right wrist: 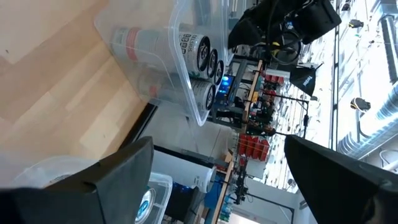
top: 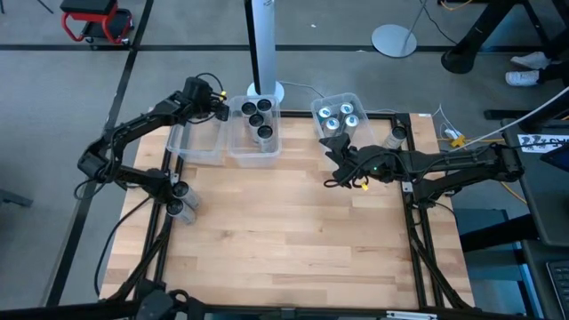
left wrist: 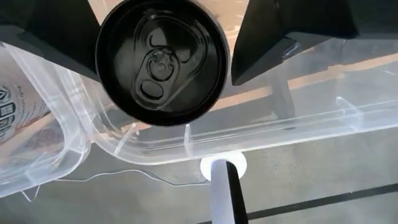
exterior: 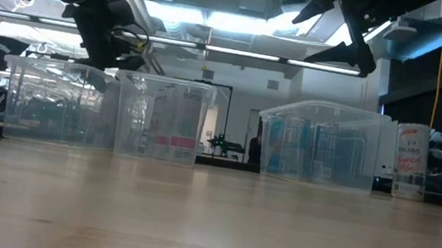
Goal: Sort soda cans
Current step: Put the bottom right white-yellow soda can into the top left transparent bin, then put the top left white-yellow soda can into the top left transparent bin
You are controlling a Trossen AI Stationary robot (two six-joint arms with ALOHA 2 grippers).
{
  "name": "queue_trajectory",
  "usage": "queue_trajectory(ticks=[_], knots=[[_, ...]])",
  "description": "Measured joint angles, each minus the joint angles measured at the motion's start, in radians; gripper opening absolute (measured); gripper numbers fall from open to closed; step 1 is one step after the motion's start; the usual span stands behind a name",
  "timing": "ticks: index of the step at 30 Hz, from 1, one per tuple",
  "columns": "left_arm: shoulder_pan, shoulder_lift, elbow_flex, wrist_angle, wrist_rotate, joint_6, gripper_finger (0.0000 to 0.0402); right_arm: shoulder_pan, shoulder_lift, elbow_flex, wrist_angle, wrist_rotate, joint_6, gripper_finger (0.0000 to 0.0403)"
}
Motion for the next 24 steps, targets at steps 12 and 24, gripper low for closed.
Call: queue_trajectory(ticks=[12, 24], knots=[[-0.035, -0.046, 0.265, -0.315, 0.006, 0.079, 0.032, 0.0, 0.0, 0.0, -0.001, -0.004, -0.004, 0.036], [-0.365, -0.058, 0.513, -0.73, 0.012, 0.006, 0.0312, 0.0, 0.0, 0.0, -0.001, -0.01, -0.004, 0.036]])
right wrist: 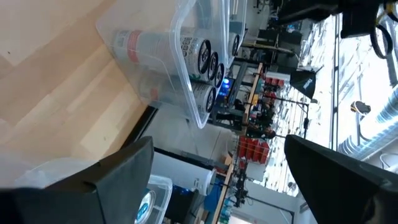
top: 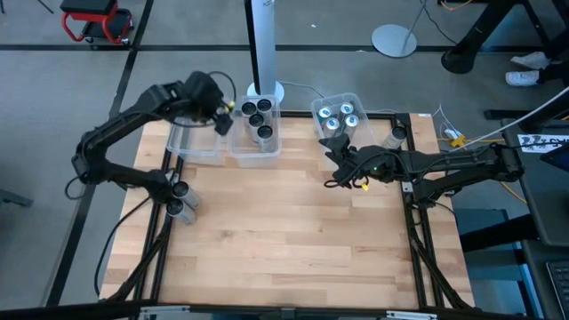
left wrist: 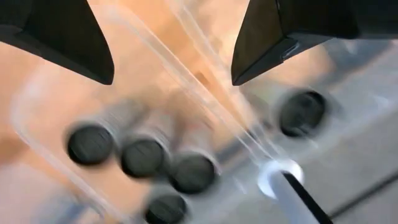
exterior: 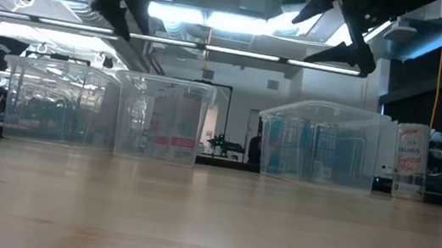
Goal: Sort soda cans
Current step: Put the top left white-yellow soda can into the top left transparent bin
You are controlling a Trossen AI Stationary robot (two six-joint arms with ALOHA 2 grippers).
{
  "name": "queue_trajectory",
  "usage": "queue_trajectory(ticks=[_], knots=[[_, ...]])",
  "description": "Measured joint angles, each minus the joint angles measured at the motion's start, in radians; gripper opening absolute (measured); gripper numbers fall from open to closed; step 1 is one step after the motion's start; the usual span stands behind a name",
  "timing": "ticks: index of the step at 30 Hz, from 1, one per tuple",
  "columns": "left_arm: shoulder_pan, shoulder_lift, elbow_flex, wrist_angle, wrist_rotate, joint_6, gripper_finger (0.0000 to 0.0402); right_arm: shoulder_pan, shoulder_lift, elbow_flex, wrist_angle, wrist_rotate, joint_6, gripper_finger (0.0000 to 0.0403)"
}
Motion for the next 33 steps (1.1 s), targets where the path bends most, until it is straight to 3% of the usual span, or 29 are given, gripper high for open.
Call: queue_trajectory(ticks=[9, 15, 33], knots=[[-0.287, 0.0, 0.0, -0.294, 0.001, -0.273, 0.0309, 0.0, 0.0, 0.0, -0.003, -0.02, 0.0, 0.036], [-0.41, 0.001, 0.0, -0.492, 0.039, -0.468, 0.0304, 0.0, 0.0, 0.0, -0.001, -0.021, 0.0, 0.036], [-0.635, -0.006, -0.108, -0.494, 0.053, -0.684, 0.0303, 0.0, 0.011, -0.001, 0.002, -0.045, -0.019, 0.036]])
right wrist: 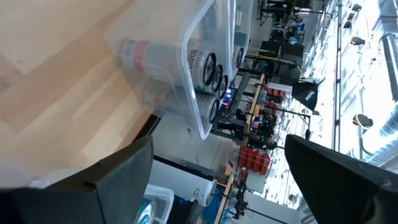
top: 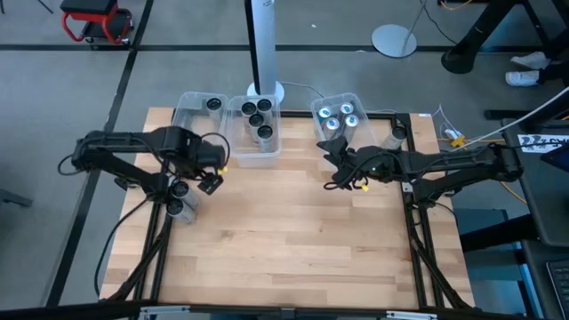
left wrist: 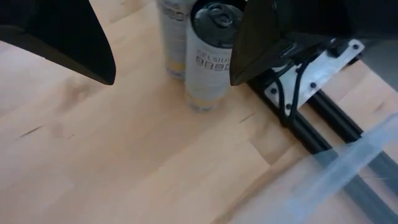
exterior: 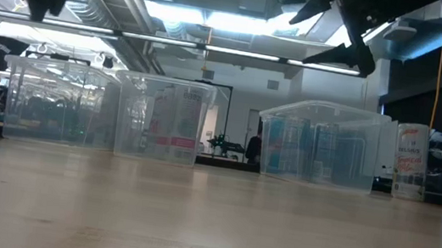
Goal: Sort soda cans
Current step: Put the top left white-yellow soda can into the top left transparent bin
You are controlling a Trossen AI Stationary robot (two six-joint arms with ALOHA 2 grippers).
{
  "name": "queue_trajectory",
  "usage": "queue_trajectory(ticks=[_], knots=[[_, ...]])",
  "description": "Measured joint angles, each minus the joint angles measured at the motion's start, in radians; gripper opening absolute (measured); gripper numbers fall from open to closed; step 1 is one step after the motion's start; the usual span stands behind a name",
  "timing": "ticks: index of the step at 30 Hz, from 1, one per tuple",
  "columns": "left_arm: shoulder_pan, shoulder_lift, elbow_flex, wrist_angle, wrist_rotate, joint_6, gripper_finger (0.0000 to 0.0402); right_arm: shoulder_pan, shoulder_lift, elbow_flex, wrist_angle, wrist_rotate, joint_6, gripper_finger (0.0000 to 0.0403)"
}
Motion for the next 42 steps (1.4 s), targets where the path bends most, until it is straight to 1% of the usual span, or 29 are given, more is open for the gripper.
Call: queue_trajectory(ticks=[4, 8, 13, 24, 29, 32, 42], knots=[[-0.04, 0.0, -0.055, 0.0, -0.015, 0.02, 0.0303, 0.0, 0.01, 0.0, 0.014, -0.004, -0.019, 0.036], [-0.043, 0.001, -0.097, 0.001, -0.033, 0.053, 0.0303, 0.0, 0.013, 0.0, 0.033, -0.01, -0.027, 0.036], [-0.043, 0.001, -0.135, 0.001, 0.016, 0.084, 0.0303, 0.0, 0.013, 0.0, 0.045, -0.02, -0.029, 0.036], [-0.043, 0.001, -0.239, 0.001, 0.038, 0.183, 0.0303, 0.0, 0.015, 0.0, 0.047, -0.019, -0.029, 0.036], [-0.043, 0.001, -0.277, -0.001, 0.104, 0.212, 0.0303, 0.0, 0.015, 0.0, 0.048, -0.019, -0.03, 0.036], [-0.043, 0.001, -0.294, -0.001, 0.133, 0.213, 0.0303, 0.0, 0.015, 0.0, 0.048, -0.019, -0.03, 0.036], [-0.043, 0.001, -0.295, 0.001, 0.136, 0.246, 0.0303, 0.0, 0.015, 0.001, 0.048, -0.02, -0.03, 0.036]])
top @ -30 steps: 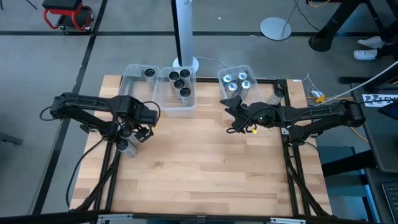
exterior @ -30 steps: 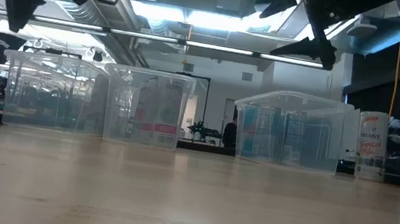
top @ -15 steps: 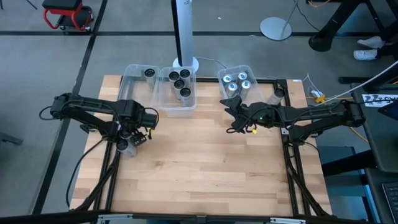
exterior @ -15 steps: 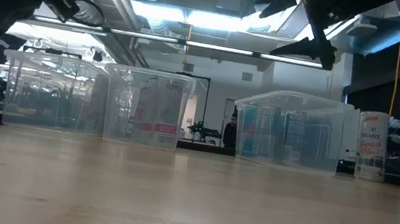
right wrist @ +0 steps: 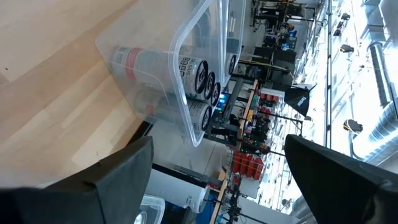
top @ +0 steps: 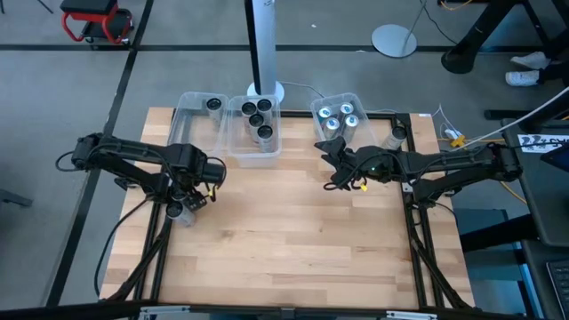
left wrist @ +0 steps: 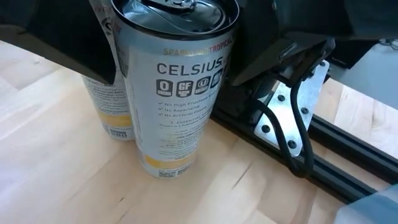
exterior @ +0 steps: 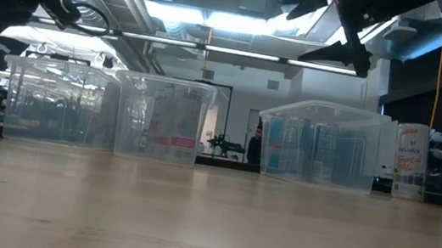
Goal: Sort soda cans
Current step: Put the top left white-yellow soda can into the top left transparent bin
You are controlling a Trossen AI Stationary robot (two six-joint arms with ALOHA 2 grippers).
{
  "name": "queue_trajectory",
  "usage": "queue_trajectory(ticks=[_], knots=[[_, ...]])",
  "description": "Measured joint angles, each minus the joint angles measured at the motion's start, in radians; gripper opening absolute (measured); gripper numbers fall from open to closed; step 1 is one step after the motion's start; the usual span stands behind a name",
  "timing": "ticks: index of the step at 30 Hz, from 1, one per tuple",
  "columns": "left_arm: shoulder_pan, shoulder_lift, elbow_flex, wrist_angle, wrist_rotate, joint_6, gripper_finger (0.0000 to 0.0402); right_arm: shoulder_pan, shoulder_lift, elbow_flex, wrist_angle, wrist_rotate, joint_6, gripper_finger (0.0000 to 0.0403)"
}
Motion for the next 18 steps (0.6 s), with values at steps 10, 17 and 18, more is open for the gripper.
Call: queue_trajectory(ticks=[10, 17, 18], knots=[[0.0, 0.0, 0.0, 0.0, 0.015, 0.033, 0.0303, 0.0, 0.0, 0.0, 0.0, 0.0, 0.0, 0.036], [0.0, 0.0, 0.0, 0.0, 0.022, 0.033, 0.0303, 0.0, 0.0, 0.0, 0.0, 0.0, 0.0, 0.036], [0.0, 0.002, 0.0, -0.001, 0.024, 0.033, 0.0303, 0.0, 0.0, 0.0, 0.0, 0.0, 0.0, 0.036]])
